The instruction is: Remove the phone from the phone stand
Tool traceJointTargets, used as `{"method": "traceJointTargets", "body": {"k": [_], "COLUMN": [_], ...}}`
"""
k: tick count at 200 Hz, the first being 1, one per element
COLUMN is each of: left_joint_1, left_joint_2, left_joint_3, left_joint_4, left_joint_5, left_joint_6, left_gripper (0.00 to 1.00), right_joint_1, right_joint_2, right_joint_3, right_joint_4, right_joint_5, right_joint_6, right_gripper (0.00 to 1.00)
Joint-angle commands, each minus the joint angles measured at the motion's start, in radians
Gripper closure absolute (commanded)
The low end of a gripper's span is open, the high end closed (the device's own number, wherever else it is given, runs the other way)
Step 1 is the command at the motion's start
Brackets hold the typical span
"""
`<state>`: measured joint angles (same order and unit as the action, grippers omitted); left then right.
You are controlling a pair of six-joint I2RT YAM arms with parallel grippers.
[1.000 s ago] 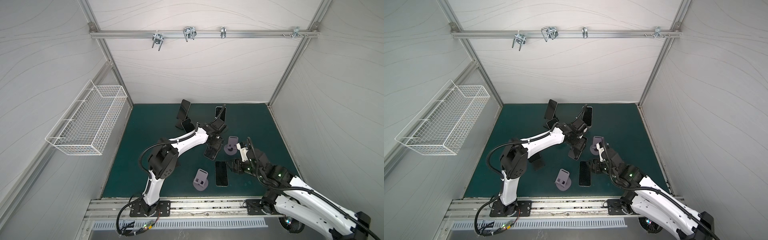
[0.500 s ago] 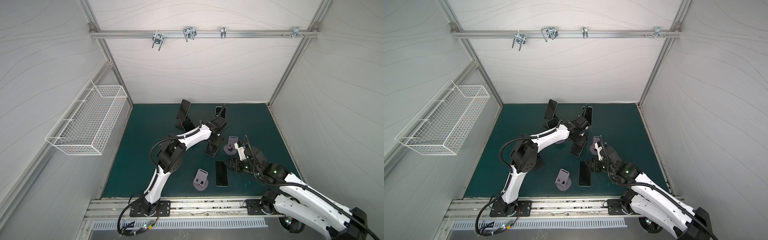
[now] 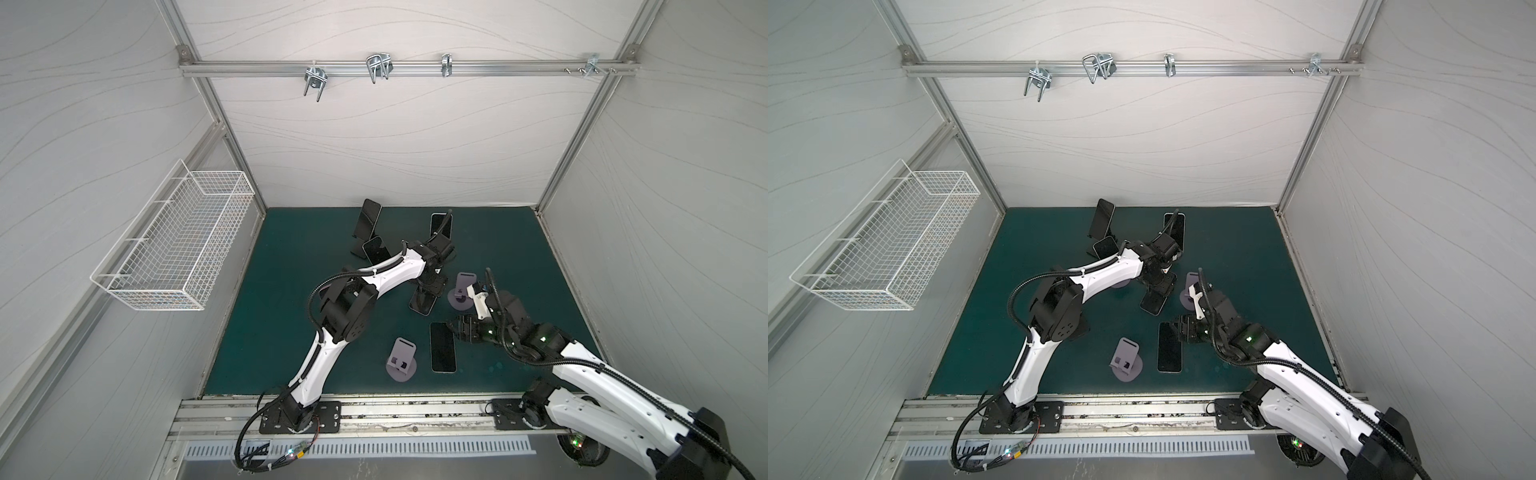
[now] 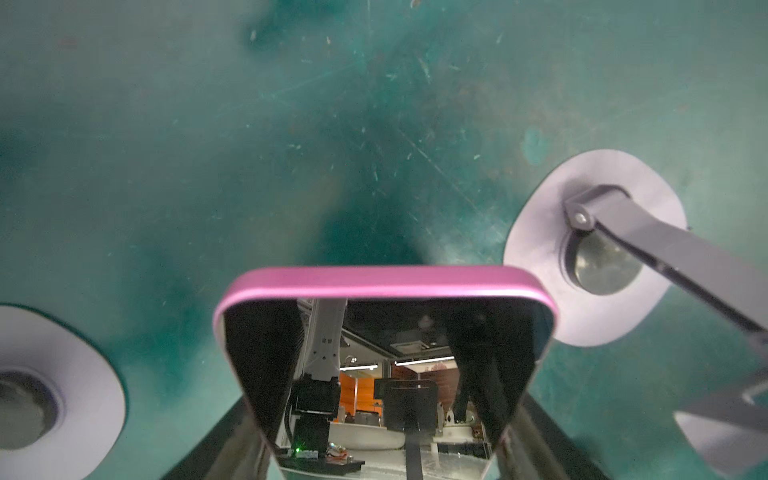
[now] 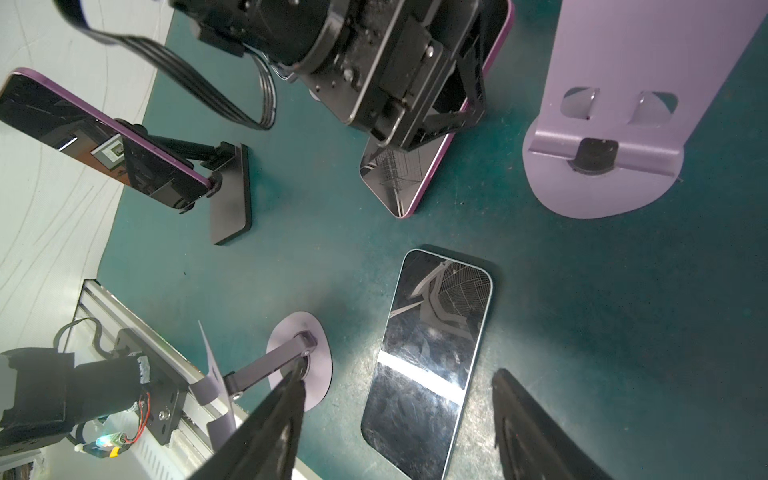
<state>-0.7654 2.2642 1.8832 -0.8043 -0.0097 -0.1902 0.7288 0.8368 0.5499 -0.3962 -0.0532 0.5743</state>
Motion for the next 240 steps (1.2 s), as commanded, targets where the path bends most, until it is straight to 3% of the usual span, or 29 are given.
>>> {"method": "traceJointTargets", "body": {"k": [1, 134, 240], "left_joint_1": [0.009, 0.018, 0.017], "left_joint_2": [0.022, 0.07, 0.098], "left_joint_3": [0.045, 0.053, 0.044], "left_joint_4": [-0.007, -0.021, -0.009], "left_joint_5": [0.006, -0.03, -0.064], "left_joint_6": [0.001, -0.018, -0.077], "left_gripper": [0.43, 0.43, 0.39], "right_joint_1": [-0.014, -0.085, -0.121], "right_joint_2": [0.003, 0.014, -0.063], "right_joint_3": [-0.007, -0.009, -0.039], "right_joint_4": [0.034, 0.038, -0.005], "right_joint_5": [-0.03, -0.11, -0.142], "right_joint_6": [-0.006, -0.041, -0.055], "right_gripper": [0.28, 0.28, 0.27]}}
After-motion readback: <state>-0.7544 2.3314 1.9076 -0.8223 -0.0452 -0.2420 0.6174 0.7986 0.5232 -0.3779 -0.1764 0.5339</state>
